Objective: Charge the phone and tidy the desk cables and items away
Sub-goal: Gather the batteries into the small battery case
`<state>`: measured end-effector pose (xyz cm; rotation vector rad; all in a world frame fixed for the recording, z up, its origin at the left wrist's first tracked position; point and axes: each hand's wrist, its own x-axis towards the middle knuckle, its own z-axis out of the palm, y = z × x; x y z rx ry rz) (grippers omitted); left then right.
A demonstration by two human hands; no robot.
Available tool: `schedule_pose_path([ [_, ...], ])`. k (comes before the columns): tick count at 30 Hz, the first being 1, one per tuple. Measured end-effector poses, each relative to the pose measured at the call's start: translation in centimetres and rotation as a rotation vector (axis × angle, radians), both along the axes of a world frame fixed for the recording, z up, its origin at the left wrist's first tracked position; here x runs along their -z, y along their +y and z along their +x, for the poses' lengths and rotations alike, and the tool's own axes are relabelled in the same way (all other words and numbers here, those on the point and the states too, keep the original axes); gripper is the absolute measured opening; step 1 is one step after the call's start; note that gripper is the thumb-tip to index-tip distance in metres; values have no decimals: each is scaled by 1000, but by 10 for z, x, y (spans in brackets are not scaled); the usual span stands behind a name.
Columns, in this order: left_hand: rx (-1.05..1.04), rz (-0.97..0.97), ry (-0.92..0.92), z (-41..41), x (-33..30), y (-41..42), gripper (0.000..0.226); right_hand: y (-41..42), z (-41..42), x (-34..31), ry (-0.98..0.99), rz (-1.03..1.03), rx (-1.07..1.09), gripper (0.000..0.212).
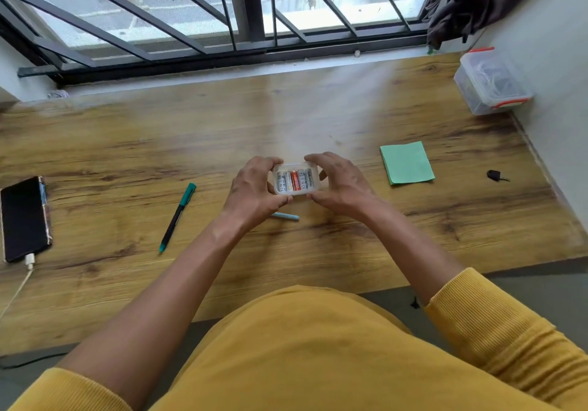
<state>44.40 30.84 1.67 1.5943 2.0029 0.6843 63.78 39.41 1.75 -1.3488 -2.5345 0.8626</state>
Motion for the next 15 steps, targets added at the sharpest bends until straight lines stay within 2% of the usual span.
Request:
schedule_pose_path([
  [15, 65, 27, -59, 93, 10, -33, 71, -40, 102, -2, 81, -16, 29, 73],
])
